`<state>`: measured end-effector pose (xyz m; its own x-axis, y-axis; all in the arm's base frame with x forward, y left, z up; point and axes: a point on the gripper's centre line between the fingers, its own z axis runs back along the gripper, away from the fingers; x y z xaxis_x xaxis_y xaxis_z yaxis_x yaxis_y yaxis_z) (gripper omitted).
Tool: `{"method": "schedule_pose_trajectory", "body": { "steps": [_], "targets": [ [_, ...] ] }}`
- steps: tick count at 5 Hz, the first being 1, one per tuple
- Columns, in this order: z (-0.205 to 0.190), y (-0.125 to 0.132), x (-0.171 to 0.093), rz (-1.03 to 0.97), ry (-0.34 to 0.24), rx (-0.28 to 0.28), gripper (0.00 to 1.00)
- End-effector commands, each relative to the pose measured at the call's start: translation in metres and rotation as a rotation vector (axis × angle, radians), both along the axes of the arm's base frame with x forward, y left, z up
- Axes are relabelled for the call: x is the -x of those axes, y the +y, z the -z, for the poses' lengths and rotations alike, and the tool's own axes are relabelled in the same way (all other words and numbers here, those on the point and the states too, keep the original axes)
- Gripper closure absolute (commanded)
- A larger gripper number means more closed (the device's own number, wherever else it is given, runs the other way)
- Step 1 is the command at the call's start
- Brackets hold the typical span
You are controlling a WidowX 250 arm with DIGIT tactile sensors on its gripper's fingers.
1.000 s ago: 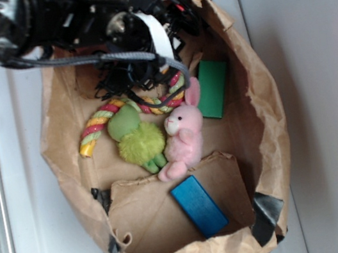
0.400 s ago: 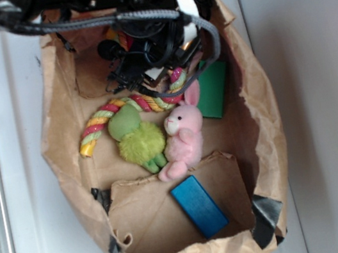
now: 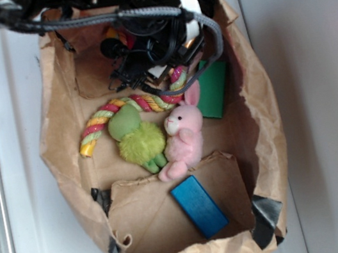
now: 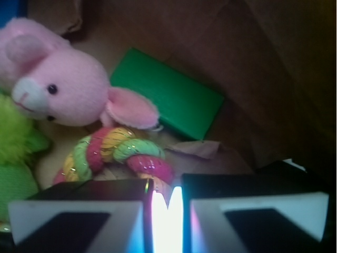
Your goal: Grab the multicolored rope.
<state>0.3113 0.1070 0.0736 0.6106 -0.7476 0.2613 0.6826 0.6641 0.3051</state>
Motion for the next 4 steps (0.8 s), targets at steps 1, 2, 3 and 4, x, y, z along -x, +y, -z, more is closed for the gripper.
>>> {"method": "schedule_pose_trajectory", "body": {
  "steps": [1, 2, 3, 4],
  "targets": [
    [-0.005, 0.006, 0.000, 0.082, -0.097, -0.081, 0.00],
    [0.005, 0.003, 0.001, 0.119, -0.103, -0.120, 0.00],
    [0.006, 0.001, 0.006, 0.128, -0.099, -0.126, 0.00],
    [0.012, 0.001, 0.003, 0.128, -0.110, -0.148, 0.00]
  ]
}}
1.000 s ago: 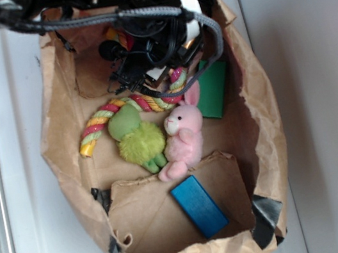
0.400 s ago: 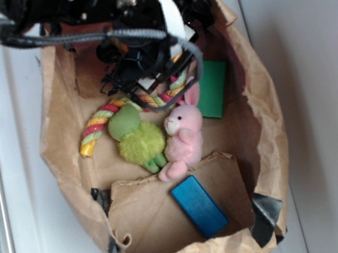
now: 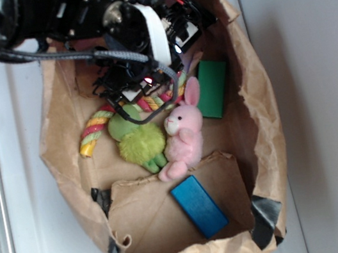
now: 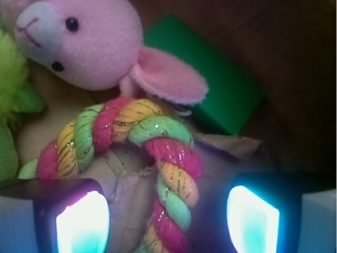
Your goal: Grab the multicolored rope.
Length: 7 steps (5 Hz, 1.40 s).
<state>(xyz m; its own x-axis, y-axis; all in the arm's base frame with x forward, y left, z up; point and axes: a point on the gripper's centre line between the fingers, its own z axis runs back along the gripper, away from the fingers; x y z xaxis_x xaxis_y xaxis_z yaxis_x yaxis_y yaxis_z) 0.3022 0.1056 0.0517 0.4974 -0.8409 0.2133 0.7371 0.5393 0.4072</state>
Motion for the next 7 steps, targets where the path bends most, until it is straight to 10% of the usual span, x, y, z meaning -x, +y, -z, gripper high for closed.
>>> {"method": "schedule_pose_trajectory", "body": {
  "steps": [1, 7],
  "targets": [
    [-0.003, 0.001, -0.007, 0.037, -0.073, -0.067, 0.00],
    [0.002, -0.012, -0.002, 0.088, -0.009, -0.055, 0.00]
  ]
}}
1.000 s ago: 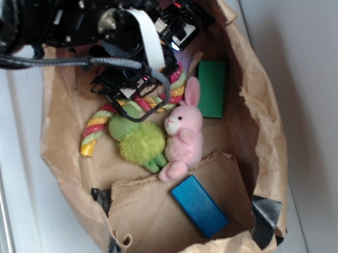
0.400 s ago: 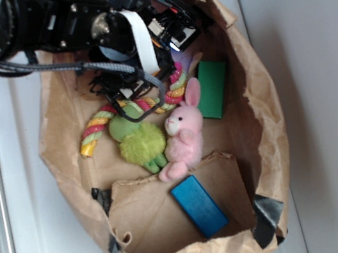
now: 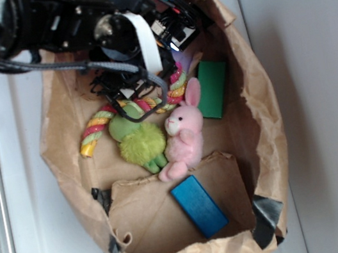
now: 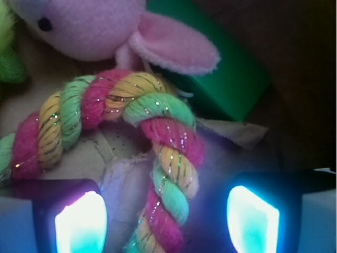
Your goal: Grab the multicolored rope.
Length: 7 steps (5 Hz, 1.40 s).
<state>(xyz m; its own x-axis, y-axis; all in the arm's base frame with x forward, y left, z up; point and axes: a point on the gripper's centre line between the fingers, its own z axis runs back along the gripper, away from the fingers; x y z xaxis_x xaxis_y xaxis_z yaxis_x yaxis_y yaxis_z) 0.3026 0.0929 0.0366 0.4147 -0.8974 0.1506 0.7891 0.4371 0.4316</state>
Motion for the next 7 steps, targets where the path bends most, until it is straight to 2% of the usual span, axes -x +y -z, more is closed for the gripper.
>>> {"method": "schedule_pose_trajectory", "body": {
  "steps": [1, 4, 7],
  "targets": [
    [-0.036, 0.010, -0.001, -0.039, -0.012, 0.046, 0.00],
    [-0.055, 0.020, 0.001, -0.051, -0.022, 0.058, 0.00],
    [-0.036, 0.014, -0.008, -0.034, -0.085, -0.005, 0.00]
  ]
}}
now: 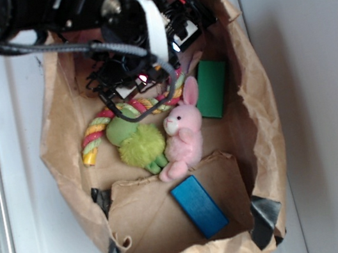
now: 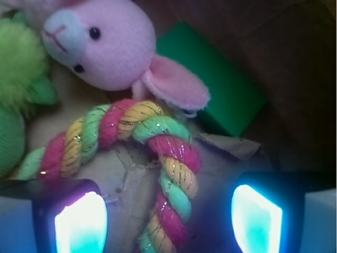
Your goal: Grab the multicolored rope.
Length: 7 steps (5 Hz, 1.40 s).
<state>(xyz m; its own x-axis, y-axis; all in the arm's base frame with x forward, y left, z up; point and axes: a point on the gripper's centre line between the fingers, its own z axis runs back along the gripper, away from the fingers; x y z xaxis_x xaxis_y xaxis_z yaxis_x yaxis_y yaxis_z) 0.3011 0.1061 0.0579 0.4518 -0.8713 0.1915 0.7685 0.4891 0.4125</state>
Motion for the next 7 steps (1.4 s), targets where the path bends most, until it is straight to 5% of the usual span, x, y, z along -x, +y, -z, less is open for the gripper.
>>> {"method": "schedule_pose_trajectory", "body": {
  "steps": [1, 7],
  "targets": [
    [-0.015, -0.001, -0.014, -0.003, -0.088, -0.044, 0.00],
    [-0.015, -0.005, -0.029, -0.018, -0.015, -0.055, 0.00]
  ]
}}
